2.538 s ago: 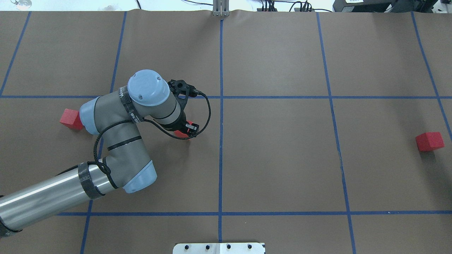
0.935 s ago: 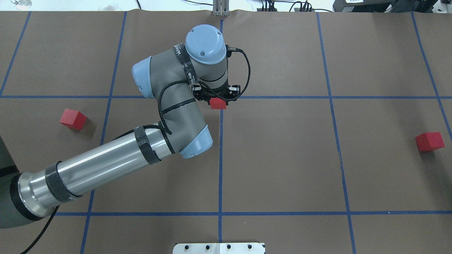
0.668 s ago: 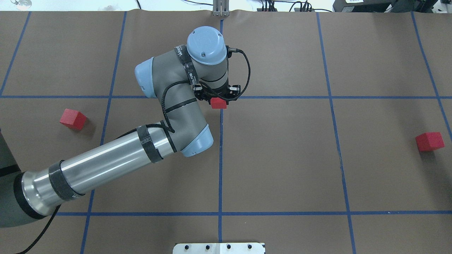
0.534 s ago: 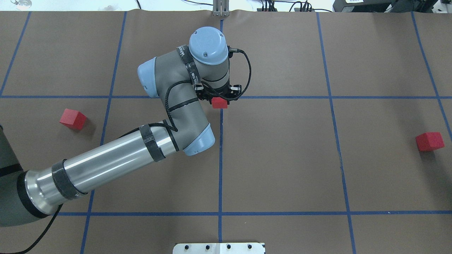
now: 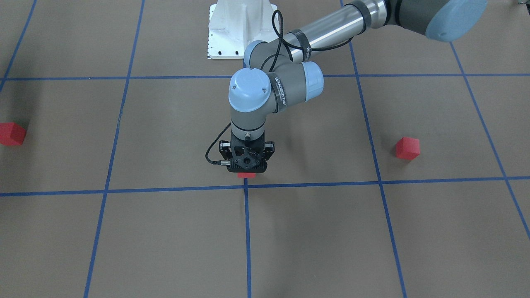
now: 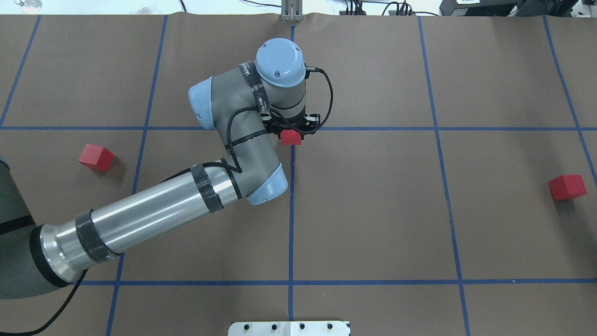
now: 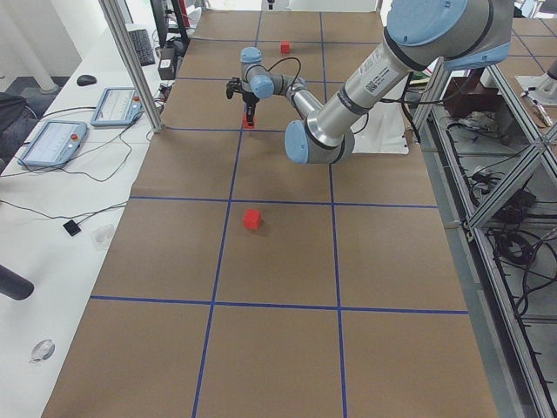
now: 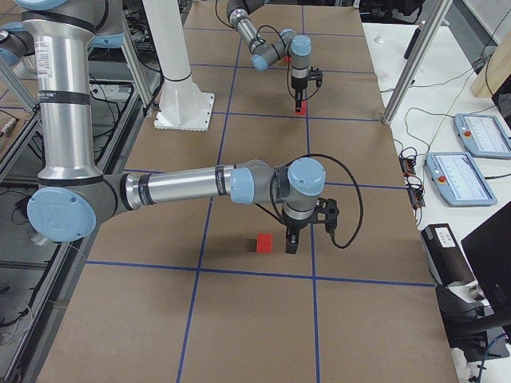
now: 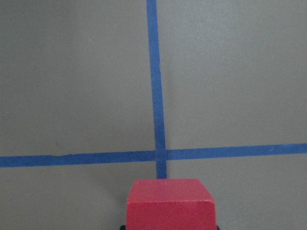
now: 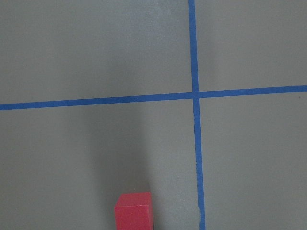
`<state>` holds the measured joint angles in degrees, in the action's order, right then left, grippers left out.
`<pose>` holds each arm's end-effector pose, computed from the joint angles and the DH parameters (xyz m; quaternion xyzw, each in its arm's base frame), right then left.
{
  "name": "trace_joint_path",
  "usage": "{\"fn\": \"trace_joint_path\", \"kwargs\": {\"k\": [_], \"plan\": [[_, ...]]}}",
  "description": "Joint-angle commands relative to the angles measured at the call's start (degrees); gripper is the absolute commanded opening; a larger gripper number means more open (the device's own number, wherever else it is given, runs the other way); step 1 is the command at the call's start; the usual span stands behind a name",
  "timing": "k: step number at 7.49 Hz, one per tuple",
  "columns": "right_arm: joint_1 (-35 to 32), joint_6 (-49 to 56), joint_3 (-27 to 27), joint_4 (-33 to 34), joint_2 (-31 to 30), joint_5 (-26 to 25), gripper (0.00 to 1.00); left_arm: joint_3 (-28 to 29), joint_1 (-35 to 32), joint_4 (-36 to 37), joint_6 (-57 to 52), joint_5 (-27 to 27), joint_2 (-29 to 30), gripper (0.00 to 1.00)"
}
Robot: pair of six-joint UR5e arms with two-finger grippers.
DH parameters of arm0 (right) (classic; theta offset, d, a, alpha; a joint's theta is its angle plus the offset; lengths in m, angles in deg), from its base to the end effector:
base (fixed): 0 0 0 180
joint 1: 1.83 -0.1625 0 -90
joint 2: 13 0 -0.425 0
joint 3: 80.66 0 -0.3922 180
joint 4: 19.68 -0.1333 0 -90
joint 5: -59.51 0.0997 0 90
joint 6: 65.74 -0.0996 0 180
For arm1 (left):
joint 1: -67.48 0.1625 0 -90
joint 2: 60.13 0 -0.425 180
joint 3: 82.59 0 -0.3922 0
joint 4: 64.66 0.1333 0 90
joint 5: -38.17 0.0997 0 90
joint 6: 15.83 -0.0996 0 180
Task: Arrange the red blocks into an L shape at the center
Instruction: 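Lower the cube, open the left gripper and lift away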
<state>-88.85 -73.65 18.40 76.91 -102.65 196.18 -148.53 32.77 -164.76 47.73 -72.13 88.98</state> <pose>0.0352 -0.4950 0.5867 -0.0151 -0.3963 0.0297 0.9175 0.6198 -0.5494 0.1507 0.0521 0.4081 0.0019 0.9114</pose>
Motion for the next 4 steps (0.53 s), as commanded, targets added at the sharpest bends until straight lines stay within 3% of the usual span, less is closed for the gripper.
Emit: {"fn": "trace_joint_path", "kwargs": {"k": [1,3,4], "plan": [[0.0,0.0,-0.2,0.0,0.4,0.0,0.99,0.2,0.7,0.1,-0.4,0.0,0.0,0.00],[0.0,0.0,-0.6,0.0,0.7,-0.1,0.99,0.3,1.4,0.3,-0.7,0.0,-0.1,0.04],[0.0,0.0,-0.6,0.0,0.7,-0.2,0.99,0.4,1.5,0.3,-0.7,0.0,-0.1,0.45]]}}
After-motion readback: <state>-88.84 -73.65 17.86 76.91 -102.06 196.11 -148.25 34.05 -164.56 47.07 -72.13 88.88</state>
